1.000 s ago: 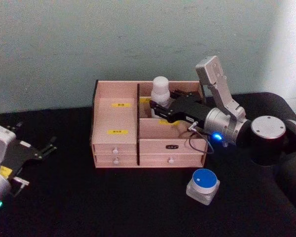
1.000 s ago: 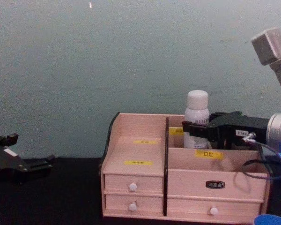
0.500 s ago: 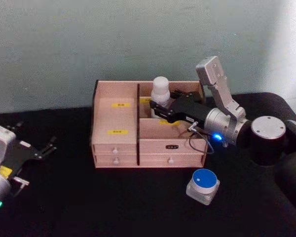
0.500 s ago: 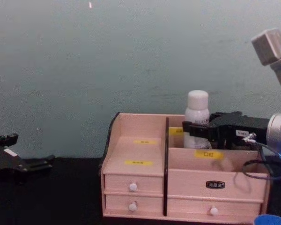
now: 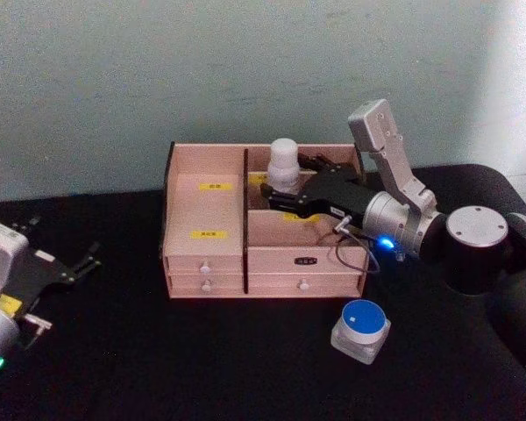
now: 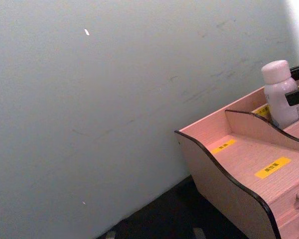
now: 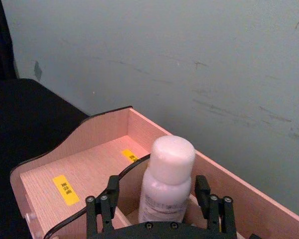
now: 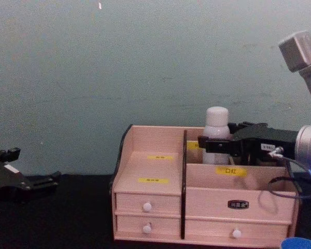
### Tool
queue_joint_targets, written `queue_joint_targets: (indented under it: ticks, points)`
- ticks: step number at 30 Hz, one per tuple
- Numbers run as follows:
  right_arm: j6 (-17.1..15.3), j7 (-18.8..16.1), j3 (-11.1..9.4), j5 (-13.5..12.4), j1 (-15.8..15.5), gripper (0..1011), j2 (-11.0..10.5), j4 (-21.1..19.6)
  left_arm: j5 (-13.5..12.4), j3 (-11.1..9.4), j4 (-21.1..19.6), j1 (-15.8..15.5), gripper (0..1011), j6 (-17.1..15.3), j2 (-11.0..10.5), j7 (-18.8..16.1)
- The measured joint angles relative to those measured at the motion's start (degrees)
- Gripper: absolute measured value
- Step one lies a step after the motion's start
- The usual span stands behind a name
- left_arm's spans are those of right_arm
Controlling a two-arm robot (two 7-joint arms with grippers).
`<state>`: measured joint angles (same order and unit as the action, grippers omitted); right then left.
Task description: Pick up the facial cleanser and watermelon frost from the table and place them into the tiered storage box.
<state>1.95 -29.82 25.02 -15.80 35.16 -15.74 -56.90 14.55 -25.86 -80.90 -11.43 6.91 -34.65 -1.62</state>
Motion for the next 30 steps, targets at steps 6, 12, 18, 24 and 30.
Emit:
queue_joint_targets:
  ticks: [6,12,18,24,30]
  points:
    - [0.0,0.0,0.0,0.0,0.0,1000,0.0,0.0,0.0,0.0,0.0,0.0,1001,0.0,0.0,0.0]
    - [0.0,0.0,0.0,0.0,0.0,1000,0.0,0.0,0.0,0.0,0.0,0.0,1001,0.0,0.0,0.0]
    - [0.3,0.6,-0.6,0.1,-1.1,1000,-0.7,-2.4,0.0,0.0,0.0,0.0,1001,0.0,0.0,0.0]
    - [0.2,1.1,-1.9,-0.3,-3.4,1000,-2.2,-6.9,0.0,0.0,0.0,0.0,1001,0.0,0.0,0.0]
    - [-0.4,0.4,-3.4,-2.1,-7.0,1000,-4.8,-12.8,0.0,0.0,0.0,0.0,1001,0.0,0.0,0.0]
